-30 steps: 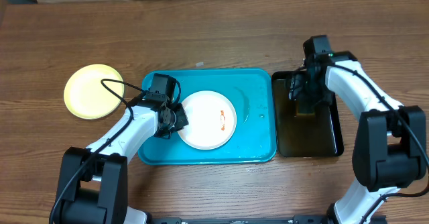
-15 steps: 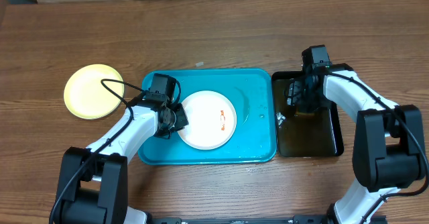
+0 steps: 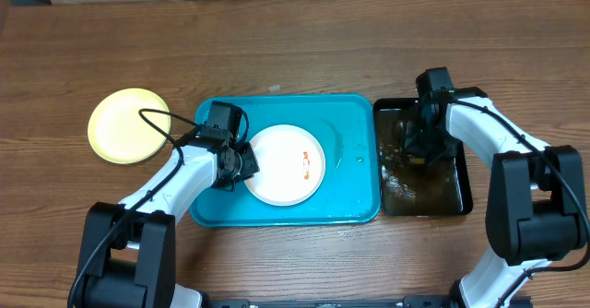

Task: Clean dirty plates on tray and stack at the side
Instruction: 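Lower the right gripper into the black tray and grasp the sponge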

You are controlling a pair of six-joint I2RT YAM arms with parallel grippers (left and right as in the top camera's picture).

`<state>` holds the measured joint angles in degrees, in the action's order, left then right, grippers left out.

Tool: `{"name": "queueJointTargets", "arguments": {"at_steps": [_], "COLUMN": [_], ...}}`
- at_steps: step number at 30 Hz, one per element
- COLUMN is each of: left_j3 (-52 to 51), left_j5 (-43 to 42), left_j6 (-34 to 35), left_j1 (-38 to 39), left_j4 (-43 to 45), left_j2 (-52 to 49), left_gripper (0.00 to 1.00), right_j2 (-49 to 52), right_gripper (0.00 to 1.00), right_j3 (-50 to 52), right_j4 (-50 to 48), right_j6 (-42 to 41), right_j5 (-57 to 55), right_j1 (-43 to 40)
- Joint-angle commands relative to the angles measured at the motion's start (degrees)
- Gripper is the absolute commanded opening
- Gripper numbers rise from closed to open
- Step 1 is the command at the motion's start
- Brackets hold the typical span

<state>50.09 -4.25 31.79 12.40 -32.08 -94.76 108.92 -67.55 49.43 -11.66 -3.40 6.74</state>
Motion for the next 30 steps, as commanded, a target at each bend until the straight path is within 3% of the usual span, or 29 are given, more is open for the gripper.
{"name": "queueJointTargets", "arguments": {"at_steps": [1,5,7,9,10,12,14,20,21,22,23,24,25,26,27,28,30], "left_j3": [0.6,0.6,0.6,0.6,0.6,0.6,0.6,0.6,0.6,0.6,0.6,0.6,0.6,0.6,0.6,0.6,0.6], "left_j5": [-0.2,-0.2,-0.2,-0.2,-0.2,-0.2,-0.2,-0.2,-0.2,-0.2,-0.2,-0.2,-0.2,-0.2,-0.2,-0.2,-0.2], "left_j6": [0.6,0.6,0.6,0.6,0.6,0.6,0.6,0.5,0.6,0.6,0.5,0.5,0.6,0.6,0.6,0.6,0.6], "left_j1": [0.5,0.5,0.5,0.5,0.5,0.5,0.5,0.5,0.5,0.5,0.5,0.5,0.5,0.5,0.5,0.5,0.5], "left_j4": [0.0,0.0,0.0,0.0,0.0,0.0,0.0,0.2,0.2,0.2,0.2,0.2,0.2,0.2,0.2,0.2,0.2], "left_j2": [-0.6,-0.6,-0.6,-0.6,-0.6,-0.6,-0.6,-0.6,-0.6,-0.6,-0.6,-0.6,-0.6,-0.6,-0.6,-0.6,-0.6], "left_gripper": [0.22,0.22,0.22,0.22,0.22,0.22,0.22,0.22,0.22,0.22,0.22,0.22,0.22,0.22,0.22,0.23,0.22], "right_j2": [0.8,0.8,0.8,0.8,0.8,0.8,0.8,0.8,0.8,0.8,0.8,0.8,0.8,0.8,0.8,0.7,0.5], "right_gripper": [0.82,0.81,0.65,0.34,0.33,0.67,0.81,0.76,0.67,0.48,0.20,0.09,0.08,0.13,0.36,0.69,0.79], "right_j3": [0.9,0.9,0.9,0.9,0.9,0.9,0.9,1.0,1.0,1.0,1.0,1.0,0.9,0.9,0.8,0.5,-0.7], "right_j4": [-1.7,-6.9,-8.4,-8.6,-8.5,-8.7,-9.9,-16.0,-16.7,-17.2,-17.5,-17.7,-17.7,-17.7,-17.3,-16.3,-13.2], "right_j6": [-0.1,-0.1,-0.1,-0.1,-0.1,-0.1,-0.1,-0.1,-0.1,-0.1,-0.1,-0.1,-0.1,-0.1,-0.1,-0.1,-0.1], "right_j5": [-1.3,-2.6,-2.6,-2.6,-2.6,-2.6,-2.6,-2.6,-2.6,-2.6,-2.6,-2.6,-2.6,-2.6,-2.6,-2.6,-2.6], "right_j1": [-0.1,-0.2,-0.2,-0.2,-0.2,-0.2,-0.2,-0.2,-0.2,-0.2,-0.2,-0.2,-0.2,-0.2,-0.2,-0.2,-0.2]}}
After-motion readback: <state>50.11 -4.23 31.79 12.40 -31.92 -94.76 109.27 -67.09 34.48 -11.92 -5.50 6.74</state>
